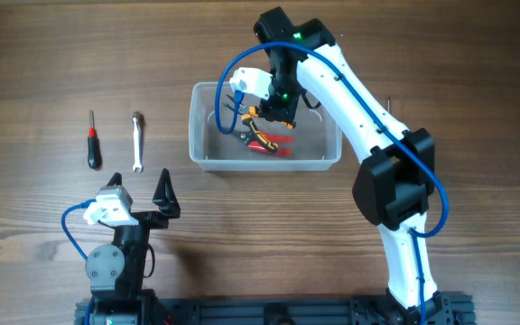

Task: Pack container
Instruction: 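Lower the pliers into the container and open the right gripper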

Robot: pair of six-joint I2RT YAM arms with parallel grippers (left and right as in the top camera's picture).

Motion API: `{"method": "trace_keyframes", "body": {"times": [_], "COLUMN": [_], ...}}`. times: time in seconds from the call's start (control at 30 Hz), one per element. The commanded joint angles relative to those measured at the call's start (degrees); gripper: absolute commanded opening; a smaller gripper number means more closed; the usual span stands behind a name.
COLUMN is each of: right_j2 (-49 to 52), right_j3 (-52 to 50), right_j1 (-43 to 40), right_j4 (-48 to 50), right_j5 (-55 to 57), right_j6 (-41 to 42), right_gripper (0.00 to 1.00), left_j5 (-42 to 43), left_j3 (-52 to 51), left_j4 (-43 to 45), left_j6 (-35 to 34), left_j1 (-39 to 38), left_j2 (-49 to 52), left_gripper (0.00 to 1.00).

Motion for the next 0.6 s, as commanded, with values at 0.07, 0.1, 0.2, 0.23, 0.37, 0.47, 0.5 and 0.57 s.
{"method": "trace_keyframes", "body": {"times": [0.07, 0.1, 0.2, 0.23, 0.37, 0.47, 0.5, 0.57], "right_j2": [1.31, 1.31, 1.33, 1.33, 1.33, 1.36, 1.38, 1.42], "right_j3": [-0.13, -0.24, -0.39, -0.44, -0.48, -0.48, -0.48, -0.48], "right_j1": [0.13, 0.13, 0.13, 0.11, 0.11, 0.07, 0.02, -0.11], "right_j4": [0.55, 0.63, 0.98, 1.29, 2.16, 2.25, 2.25, 2.23], "right_j5": [-3.89, -3.87, -3.85, -3.85, -3.82, -3.85, -3.85, -3.85], "right_j6": [0.70, 0.72, 0.70, 0.70, 0.70, 0.68, 0.68, 0.70], "right_gripper": [0.06, 0.06, 0.06, 0.06, 0.07, 0.07, 0.07, 0.07], "left_j5": [-0.09, -0.09, -0.09, -0.09, -0.09, -0.09, -0.09, -0.09], "left_j3": [-0.28, -0.28, -0.28, -0.28, -0.28, -0.28, -0.28, -0.28], "left_j4": [-0.31, -0.31, -0.31, -0.31, -0.31, -0.31, -0.31, -0.31], "left_j6": [-0.55, -0.55, -0.55, -0.55, -0.55, -0.55, -0.55, -0.55], "left_j1": [0.35, 0.35, 0.35, 0.35, 0.35, 0.35, 0.35, 0.35], "left_j2": [-0.35, -0.35, -0.35, -0.35, -0.35, -0.35, -0.35, -0.35], "left_gripper": [1.00, 1.00, 1.00, 1.00, 1.00, 1.00, 1.00, 1.00]}}
